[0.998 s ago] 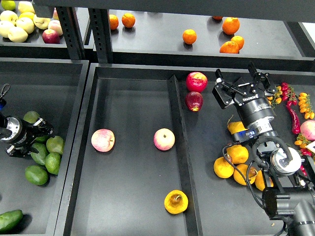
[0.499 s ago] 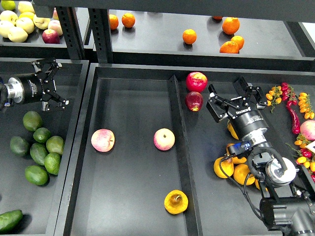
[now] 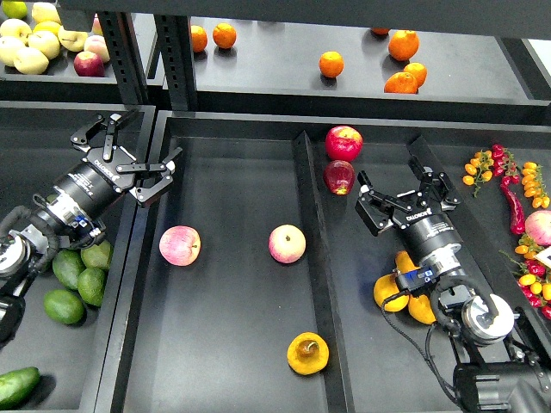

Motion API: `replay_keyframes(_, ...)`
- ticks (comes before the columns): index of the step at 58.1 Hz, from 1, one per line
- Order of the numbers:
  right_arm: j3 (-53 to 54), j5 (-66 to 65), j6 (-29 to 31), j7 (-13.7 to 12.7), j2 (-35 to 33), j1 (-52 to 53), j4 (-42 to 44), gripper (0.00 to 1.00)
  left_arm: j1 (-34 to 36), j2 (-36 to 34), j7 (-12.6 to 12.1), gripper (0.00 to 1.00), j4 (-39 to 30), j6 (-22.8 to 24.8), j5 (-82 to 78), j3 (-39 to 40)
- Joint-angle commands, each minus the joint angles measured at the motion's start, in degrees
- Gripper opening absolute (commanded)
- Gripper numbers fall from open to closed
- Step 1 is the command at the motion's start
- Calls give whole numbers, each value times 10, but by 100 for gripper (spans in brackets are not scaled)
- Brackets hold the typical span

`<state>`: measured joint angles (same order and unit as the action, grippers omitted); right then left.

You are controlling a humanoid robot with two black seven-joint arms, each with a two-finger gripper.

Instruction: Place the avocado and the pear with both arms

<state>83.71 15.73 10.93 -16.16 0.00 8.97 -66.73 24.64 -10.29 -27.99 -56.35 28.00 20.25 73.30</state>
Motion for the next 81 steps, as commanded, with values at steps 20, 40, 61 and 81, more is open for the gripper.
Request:
replay_keyframes(20,-15,2,9,-35,0,-11,4,99,-164,103,0,98,-150,0,-15,69)
replay_keyframes(40,-16,3,9,-58,0,-5,1,99,-226,103,0,99,-204,-10,-130,48)
replay_keyframes(61,-79,6,9,-118,-96,48,-20,99,-230,103,51,99,-201,-23,-196,46)
replay_keyframes(81,-308,-26,137,-118,-258,122,-16,99,-234,103,116,99,-203,-23,-196,46)
